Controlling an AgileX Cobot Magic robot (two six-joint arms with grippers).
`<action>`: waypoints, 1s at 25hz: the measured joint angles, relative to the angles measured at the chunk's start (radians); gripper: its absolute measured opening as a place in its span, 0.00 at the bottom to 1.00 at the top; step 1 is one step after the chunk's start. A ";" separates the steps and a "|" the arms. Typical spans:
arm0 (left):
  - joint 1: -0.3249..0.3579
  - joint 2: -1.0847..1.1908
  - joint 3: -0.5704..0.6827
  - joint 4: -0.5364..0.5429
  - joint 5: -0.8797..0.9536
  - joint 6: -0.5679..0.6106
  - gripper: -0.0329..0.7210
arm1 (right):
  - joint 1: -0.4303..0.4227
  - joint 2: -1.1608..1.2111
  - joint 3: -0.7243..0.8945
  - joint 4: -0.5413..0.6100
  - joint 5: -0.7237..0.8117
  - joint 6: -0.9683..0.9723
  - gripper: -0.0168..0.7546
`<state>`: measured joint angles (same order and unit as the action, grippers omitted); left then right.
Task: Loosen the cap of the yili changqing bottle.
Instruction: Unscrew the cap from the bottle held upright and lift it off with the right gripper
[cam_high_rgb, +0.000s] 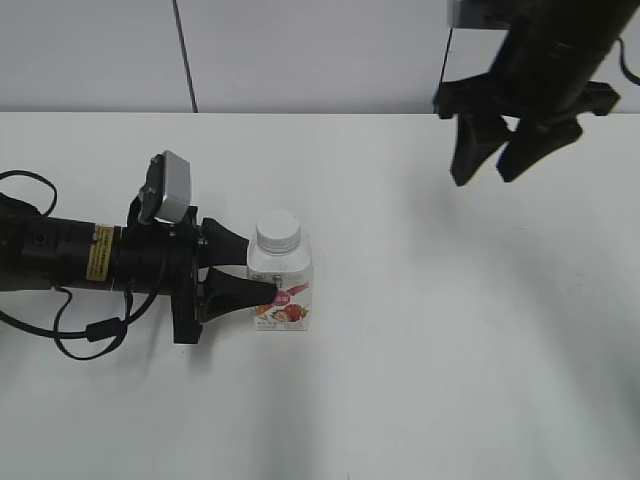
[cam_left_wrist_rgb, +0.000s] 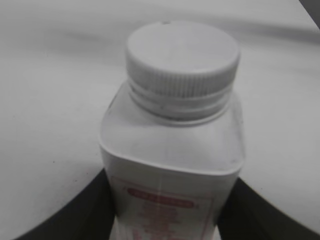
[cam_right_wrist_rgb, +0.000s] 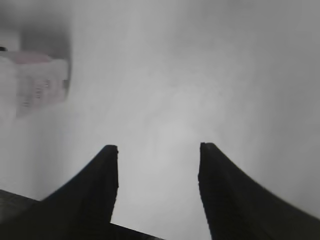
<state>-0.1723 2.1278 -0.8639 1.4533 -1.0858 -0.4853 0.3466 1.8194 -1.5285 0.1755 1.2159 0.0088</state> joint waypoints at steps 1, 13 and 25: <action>0.000 0.000 0.000 0.000 0.000 0.000 0.54 | 0.028 0.011 -0.026 0.010 0.000 0.016 0.56; 0.000 0.000 0.000 0.000 0.001 0.000 0.54 | 0.257 0.175 -0.265 0.091 0.000 0.079 0.56; 0.000 0.000 0.000 0.000 0.001 0.000 0.53 | 0.352 0.259 -0.335 0.118 0.001 0.079 0.63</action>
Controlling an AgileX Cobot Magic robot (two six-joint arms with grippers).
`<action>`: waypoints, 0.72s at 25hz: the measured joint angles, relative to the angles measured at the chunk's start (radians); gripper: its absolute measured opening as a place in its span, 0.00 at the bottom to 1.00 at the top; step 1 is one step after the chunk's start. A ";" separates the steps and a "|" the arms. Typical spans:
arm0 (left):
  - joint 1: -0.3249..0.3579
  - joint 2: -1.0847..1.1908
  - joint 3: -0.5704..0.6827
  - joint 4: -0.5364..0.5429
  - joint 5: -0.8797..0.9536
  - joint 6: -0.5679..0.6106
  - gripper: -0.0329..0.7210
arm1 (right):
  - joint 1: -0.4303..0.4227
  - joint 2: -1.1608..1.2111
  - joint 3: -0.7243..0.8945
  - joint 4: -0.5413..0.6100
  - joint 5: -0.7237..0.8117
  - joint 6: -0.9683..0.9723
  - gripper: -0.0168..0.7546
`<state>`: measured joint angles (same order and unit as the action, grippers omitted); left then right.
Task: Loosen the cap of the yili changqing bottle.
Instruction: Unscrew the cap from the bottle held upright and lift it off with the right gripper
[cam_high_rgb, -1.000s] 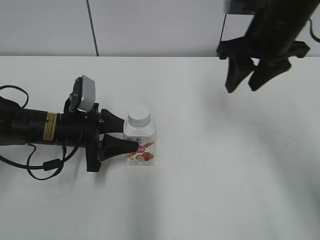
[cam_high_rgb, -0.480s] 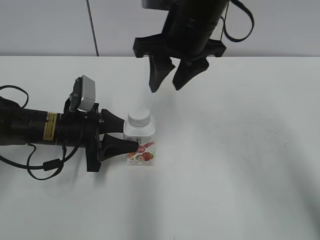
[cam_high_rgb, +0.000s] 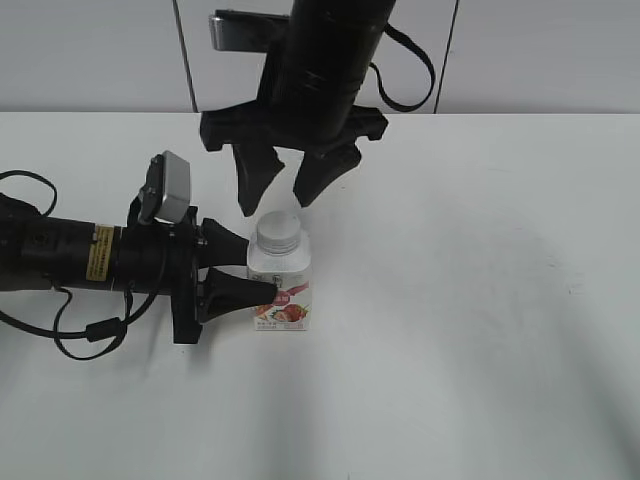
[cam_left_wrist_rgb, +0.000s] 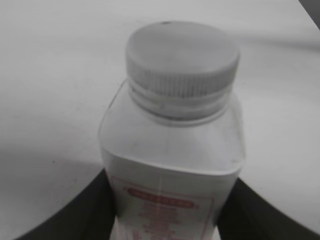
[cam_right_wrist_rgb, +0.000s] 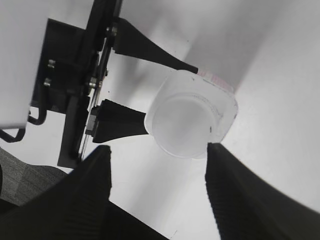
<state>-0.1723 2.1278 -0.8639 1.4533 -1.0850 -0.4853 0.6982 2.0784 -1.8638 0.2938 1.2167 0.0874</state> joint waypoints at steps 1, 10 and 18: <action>0.000 0.000 0.000 0.000 0.000 0.000 0.53 | 0.000 0.001 0.000 -0.005 0.000 0.000 0.64; 0.000 0.000 0.000 0.002 0.000 0.000 0.53 | 0.000 0.027 -0.002 -0.035 0.000 0.000 0.65; 0.000 0.000 0.000 0.003 0.000 0.000 0.53 | 0.000 0.083 -0.019 -0.038 0.000 -0.001 0.66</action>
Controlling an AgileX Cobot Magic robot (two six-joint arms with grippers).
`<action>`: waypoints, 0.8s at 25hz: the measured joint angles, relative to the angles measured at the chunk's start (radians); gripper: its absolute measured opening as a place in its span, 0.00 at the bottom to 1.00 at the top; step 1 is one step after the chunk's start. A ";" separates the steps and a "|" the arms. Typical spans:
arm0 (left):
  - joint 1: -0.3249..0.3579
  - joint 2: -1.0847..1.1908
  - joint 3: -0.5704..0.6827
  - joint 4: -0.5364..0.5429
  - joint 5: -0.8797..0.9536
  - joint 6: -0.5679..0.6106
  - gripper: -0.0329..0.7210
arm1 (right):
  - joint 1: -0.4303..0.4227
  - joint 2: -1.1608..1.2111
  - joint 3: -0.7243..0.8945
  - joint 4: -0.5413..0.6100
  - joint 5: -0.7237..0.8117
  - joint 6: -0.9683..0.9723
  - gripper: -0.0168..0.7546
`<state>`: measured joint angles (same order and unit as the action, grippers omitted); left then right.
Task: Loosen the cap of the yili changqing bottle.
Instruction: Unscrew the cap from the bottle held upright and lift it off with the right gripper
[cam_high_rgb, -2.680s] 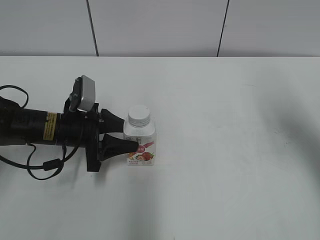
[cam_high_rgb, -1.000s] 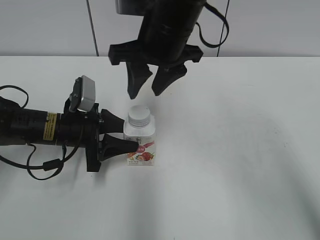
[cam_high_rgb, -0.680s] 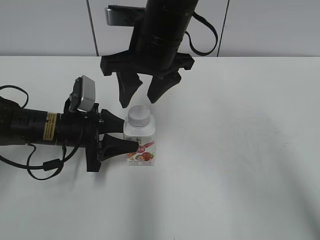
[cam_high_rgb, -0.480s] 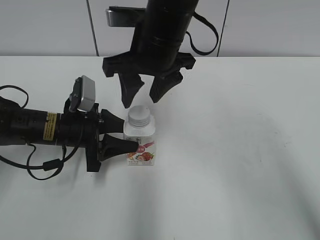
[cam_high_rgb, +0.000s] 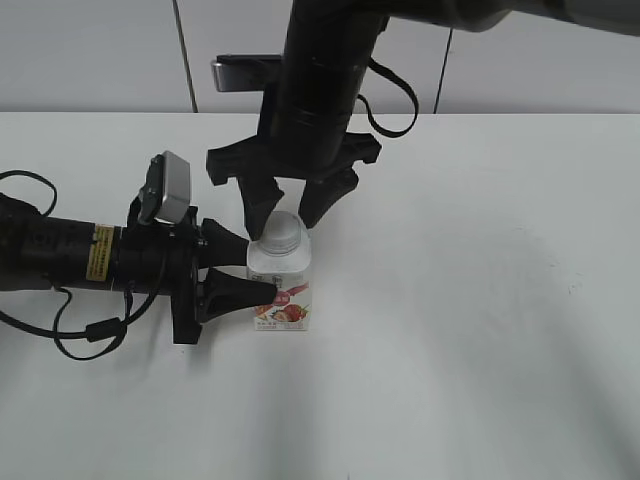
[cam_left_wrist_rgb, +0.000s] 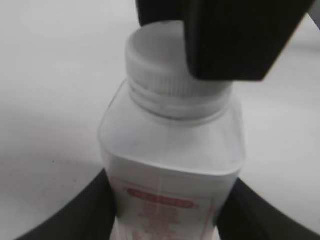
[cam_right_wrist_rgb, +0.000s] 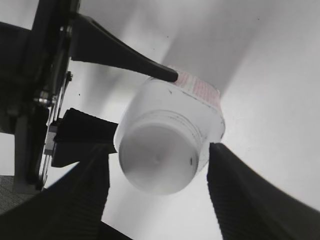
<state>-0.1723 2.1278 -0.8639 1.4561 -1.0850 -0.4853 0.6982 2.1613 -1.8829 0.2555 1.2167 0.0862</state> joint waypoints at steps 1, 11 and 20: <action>0.000 0.000 0.000 0.000 0.000 0.000 0.53 | 0.000 0.002 -0.001 -0.002 0.000 0.000 0.66; 0.000 0.000 0.000 0.002 0.000 0.000 0.53 | 0.000 0.005 -0.001 -0.023 0.000 0.000 0.63; 0.000 0.000 0.000 0.002 0.001 0.000 0.53 | 0.007 0.006 -0.001 -0.022 0.000 -0.015 0.63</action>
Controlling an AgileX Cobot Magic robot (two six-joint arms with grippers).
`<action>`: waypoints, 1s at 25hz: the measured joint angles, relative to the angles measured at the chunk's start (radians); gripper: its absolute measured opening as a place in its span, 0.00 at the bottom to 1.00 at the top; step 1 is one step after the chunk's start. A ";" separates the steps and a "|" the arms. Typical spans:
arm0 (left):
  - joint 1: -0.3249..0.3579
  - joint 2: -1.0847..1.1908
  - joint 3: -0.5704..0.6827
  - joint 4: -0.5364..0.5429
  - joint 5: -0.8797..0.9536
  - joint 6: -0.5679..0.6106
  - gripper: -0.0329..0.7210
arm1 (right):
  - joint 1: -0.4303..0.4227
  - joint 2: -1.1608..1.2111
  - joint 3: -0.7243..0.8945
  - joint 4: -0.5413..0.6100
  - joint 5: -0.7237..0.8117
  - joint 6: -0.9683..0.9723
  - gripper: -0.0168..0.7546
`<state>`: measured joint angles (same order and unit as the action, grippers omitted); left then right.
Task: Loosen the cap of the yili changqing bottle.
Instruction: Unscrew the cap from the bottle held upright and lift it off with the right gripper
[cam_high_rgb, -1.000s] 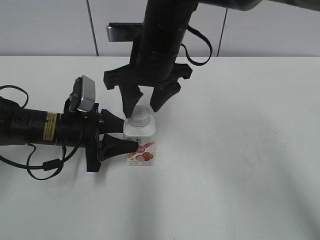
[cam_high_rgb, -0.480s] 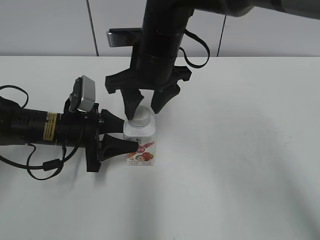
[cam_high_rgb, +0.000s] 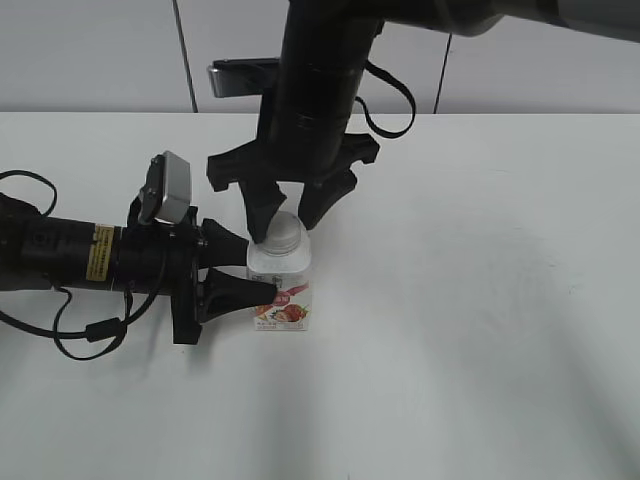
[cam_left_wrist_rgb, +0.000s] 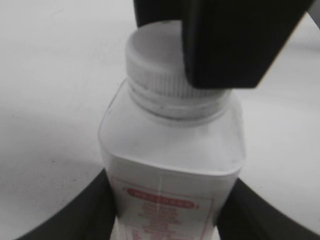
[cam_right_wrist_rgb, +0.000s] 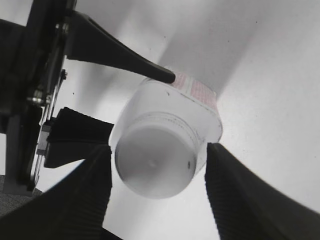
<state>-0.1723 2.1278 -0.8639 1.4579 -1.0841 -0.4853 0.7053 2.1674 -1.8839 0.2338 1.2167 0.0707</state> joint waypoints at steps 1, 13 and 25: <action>0.000 0.000 0.000 0.000 0.000 0.000 0.53 | 0.000 0.000 0.000 0.000 0.000 0.000 0.63; 0.000 0.000 -0.001 0.000 0.001 0.000 0.53 | 0.001 0.015 -0.012 -0.001 0.000 -0.003 0.54; 0.000 0.000 -0.001 0.000 0.002 0.000 0.53 | 0.001 0.015 -0.015 -0.001 0.002 -0.324 0.53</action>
<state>-0.1723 2.1278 -0.8647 1.4579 -1.0822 -0.4853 0.7064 2.1824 -1.8992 0.2328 1.2191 -0.2535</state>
